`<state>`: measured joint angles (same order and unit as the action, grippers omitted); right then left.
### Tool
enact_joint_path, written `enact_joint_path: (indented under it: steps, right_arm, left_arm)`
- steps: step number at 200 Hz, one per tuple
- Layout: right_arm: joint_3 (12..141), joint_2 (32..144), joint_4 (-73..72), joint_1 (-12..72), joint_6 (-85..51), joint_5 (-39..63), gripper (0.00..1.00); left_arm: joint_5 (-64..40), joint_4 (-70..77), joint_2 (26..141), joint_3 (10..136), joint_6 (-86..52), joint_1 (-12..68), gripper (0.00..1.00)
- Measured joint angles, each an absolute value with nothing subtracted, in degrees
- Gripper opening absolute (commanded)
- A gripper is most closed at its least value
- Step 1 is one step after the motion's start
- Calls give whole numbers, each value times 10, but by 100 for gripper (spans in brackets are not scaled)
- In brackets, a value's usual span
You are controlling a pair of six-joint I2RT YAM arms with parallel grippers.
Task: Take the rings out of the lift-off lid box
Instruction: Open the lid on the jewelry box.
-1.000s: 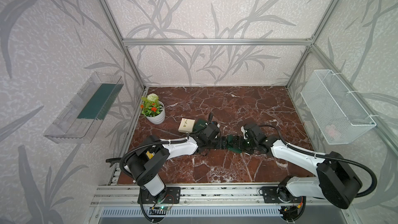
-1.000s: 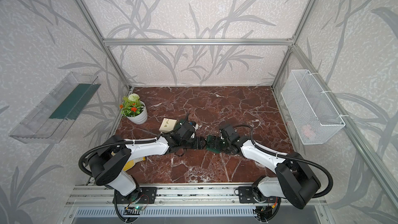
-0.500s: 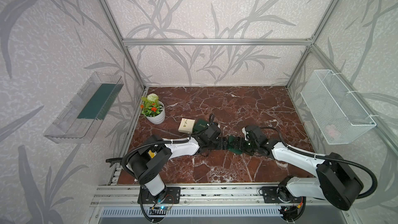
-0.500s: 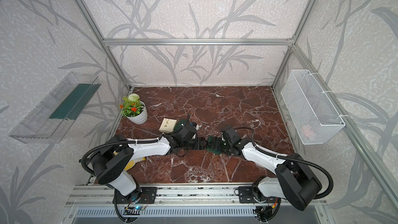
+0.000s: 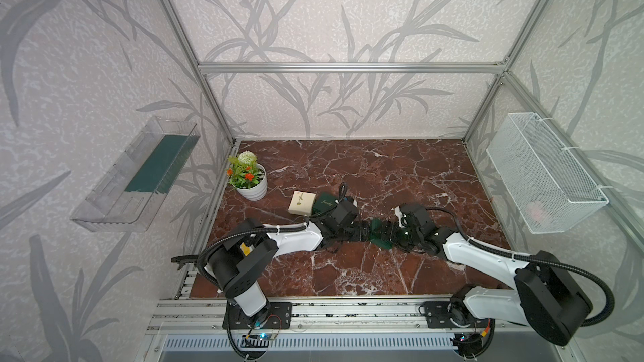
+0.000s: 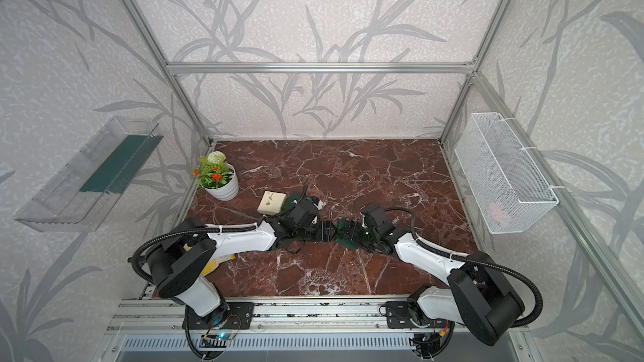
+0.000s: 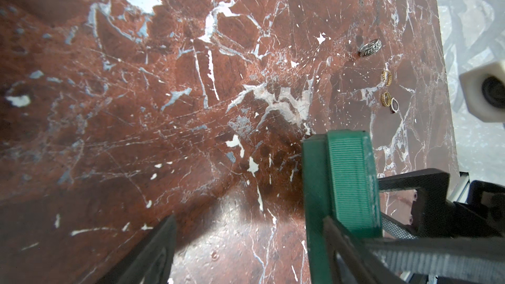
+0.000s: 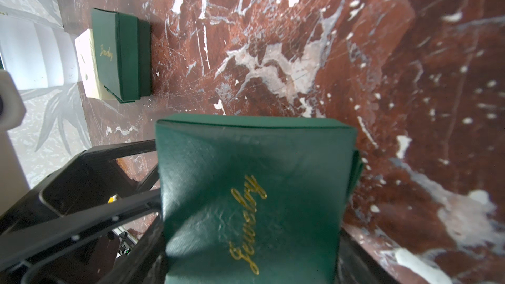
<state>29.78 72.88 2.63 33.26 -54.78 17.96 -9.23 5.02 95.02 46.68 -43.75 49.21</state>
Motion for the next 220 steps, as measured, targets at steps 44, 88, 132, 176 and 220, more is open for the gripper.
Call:
enact_joint_path:
  steps: [44, 88, 132, 176, 220]
  right_arm:
    - [296, 726, 25, 331, -552, 179, 78]
    - [287, 719, 17, 329, -560, 179, 78]
    - [286, 719, 15, 327, -563, 181, 78]
    - [279, 710, 9, 323, -572, 181, 78]
    - [279, 700, 8, 318, -575, 181, 77]
  left_arm:
    - [-92, 52, 954, 468, -438, 492, 81]
    - [-92, 54, 960, 469, -438, 493, 81]
    - [-91, 56, 960, 469, -442, 493, 80]
    - [-91, 57, 965, 469, -447, 493, 80]
    - [-80, 52, 973, 469, -447, 492, 79]
